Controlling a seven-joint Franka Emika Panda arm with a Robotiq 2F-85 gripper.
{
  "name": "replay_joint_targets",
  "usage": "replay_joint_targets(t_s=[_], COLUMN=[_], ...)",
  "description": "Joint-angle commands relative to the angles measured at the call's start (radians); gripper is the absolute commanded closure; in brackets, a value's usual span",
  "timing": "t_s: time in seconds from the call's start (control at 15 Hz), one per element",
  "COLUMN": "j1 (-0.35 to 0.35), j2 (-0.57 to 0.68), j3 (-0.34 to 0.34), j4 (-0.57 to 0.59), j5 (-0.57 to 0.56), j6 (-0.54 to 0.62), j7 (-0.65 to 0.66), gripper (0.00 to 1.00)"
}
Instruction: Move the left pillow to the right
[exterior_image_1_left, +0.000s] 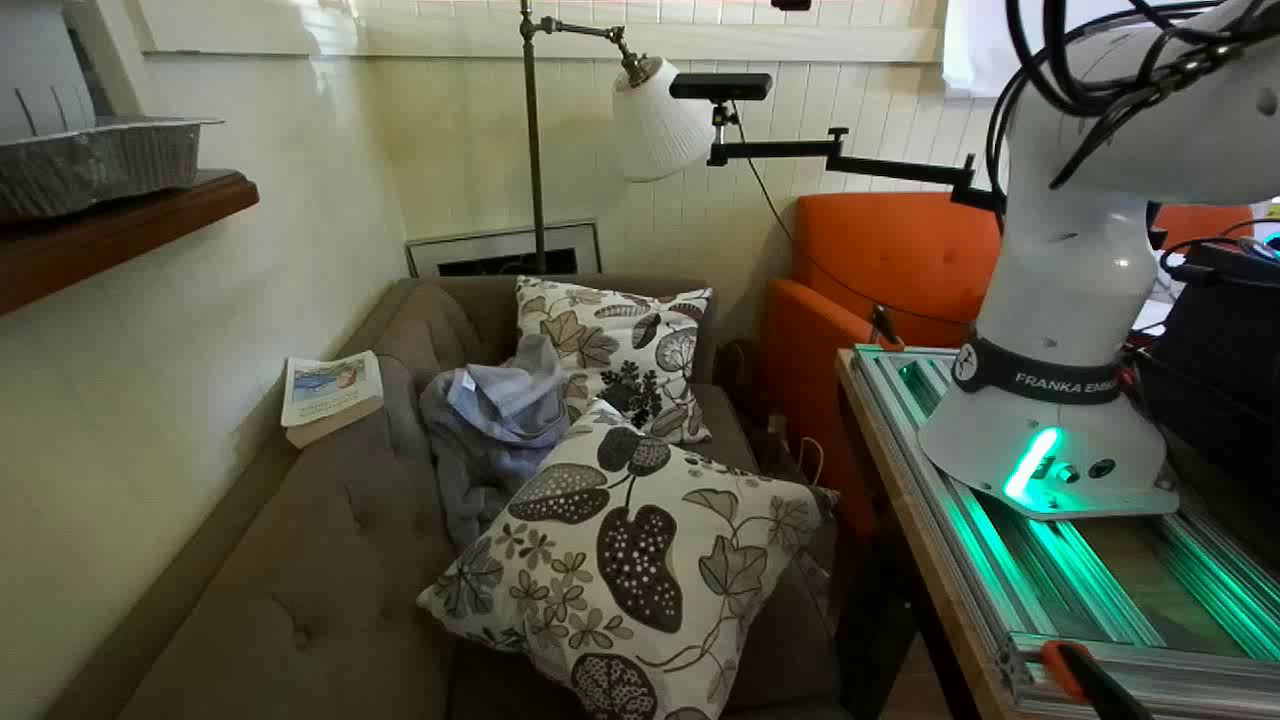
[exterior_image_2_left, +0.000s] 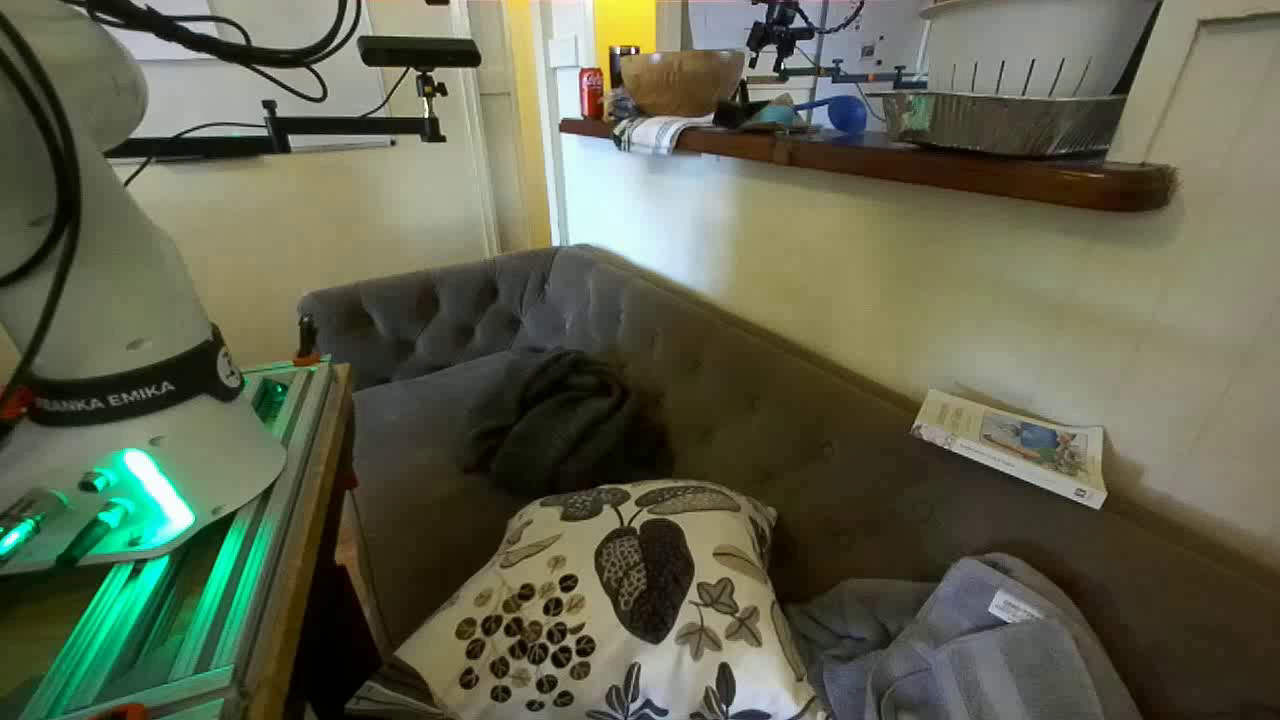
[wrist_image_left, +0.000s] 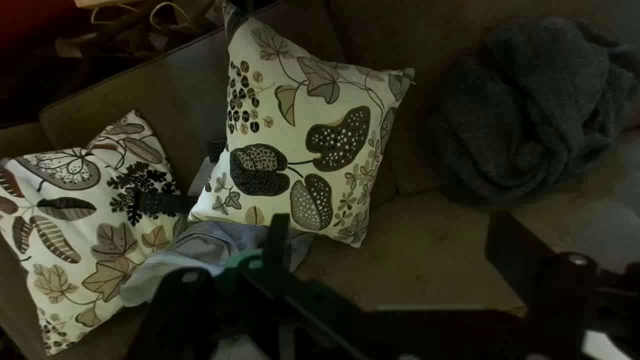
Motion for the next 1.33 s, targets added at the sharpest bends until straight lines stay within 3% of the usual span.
replay_joint_targets(t_s=[0.0,0.27,0.47,0.87,1.13,1.2,1.27], j1=[-0.005,-0.005,-0.087,-0.248,-0.254,-0.277,-0.278], j2=[0.000,0.000,0.050,0.239,0.491,0.361,0.414], j3=[0.003,0.003,-0.046,-0.236,-0.410,-0.342,-0.374], j4=[0.003,0.003,-0.062,-0.236,-0.230,-0.263,-0.261], j5=[0.002,0.002,0.001,0.030,0.156,0.087,0.110], j6=[-0.003,-0.002,0.133,0.495,0.683,0.630,0.657], j7=[-0.003,-0.003,0.057,0.046,-0.071,-0.018,-0.046], gripper=[0.00,0.00,0.00,0.00,0.00,0.00,0.00])
